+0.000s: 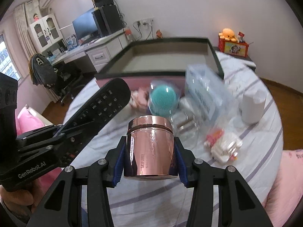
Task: Organize rigid objects
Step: 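Carry the remote and canister into the box tray and open both tools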
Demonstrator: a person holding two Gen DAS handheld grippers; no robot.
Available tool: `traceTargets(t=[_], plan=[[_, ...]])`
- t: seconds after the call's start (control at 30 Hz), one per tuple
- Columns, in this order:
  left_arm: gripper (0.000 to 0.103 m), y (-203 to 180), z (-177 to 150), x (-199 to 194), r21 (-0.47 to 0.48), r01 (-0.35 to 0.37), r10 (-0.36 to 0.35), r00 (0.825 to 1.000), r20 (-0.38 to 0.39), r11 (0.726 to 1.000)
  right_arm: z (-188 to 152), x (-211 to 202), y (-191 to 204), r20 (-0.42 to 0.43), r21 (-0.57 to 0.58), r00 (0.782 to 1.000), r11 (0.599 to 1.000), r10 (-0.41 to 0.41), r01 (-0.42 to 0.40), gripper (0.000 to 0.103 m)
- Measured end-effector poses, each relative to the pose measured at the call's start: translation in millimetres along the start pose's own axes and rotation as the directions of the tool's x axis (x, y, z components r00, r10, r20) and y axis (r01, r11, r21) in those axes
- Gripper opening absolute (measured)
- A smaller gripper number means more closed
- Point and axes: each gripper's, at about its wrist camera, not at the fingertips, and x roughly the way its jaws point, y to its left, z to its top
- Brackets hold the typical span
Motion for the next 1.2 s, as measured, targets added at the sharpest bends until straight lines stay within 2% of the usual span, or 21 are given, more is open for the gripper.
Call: traceTargets(t=[0.13, 0.3, 0.4, 0.57, 0.83, 1.03, 1.2], plan=[[0.016, 2.9, 34.9, -10.6, -0.003, -0.041, 0.041, 0.997, 0.058, 0.999, 35.4, -8.7, 7.1, 0.046, -0.040, 0.999, 0.999, -0.005, 0.007, 0.048], [0.016, 14.7, 86.9, 2.4, -0.002, -0.117, 0.116, 0.988, 0.099, 0.993, 91.0, 4.7, 10.8, 0.075, -0.083, 0.997, 0.996, -0.030, 0.036, 0.048], [0.016, 23.1, 114.8, 23.8, -0.005, -0.150, 0.150, 0.984, 0.099, 0.989, 123.9, 30.2, 4.4, 0.062, -0.085, 0.997, 0.995, -0.046, 0.051, 0.048], [0.016, 39.6, 146.1, 69.3, -0.014, -0.201, 0.201, 0.977, 0.064, 0.980, 152.9, 77.0, -14.1, 0.003, -0.058, 0.998, 0.996, -0.070, 0.070, 0.048], [0.016, 58.1, 158.7, 131.6, -0.022, -0.239, 0.238, 0.970, -0.040, 0.971, 169.7, 153.2, -45.8, -0.167, 0.000, 0.983, 0.997, -0.078, 0.080, 0.048], [0.016, 65.4, 159.2, 158.7, -0.008, -0.248, 0.246, 0.963, -0.108, 0.969, 173.1, 168.7, -51.6, -0.246, -0.020, 0.961, 0.991, -0.130, 0.129, 0.048], [0.017, 65.1, 154.3, 162.1, 0.005, -0.265, 0.263, 0.955, -0.140, 0.964, 174.8, 173.8, -49.8, -0.287, -0.026, 0.948, 0.990, -0.140, 0.139, 0.049]])
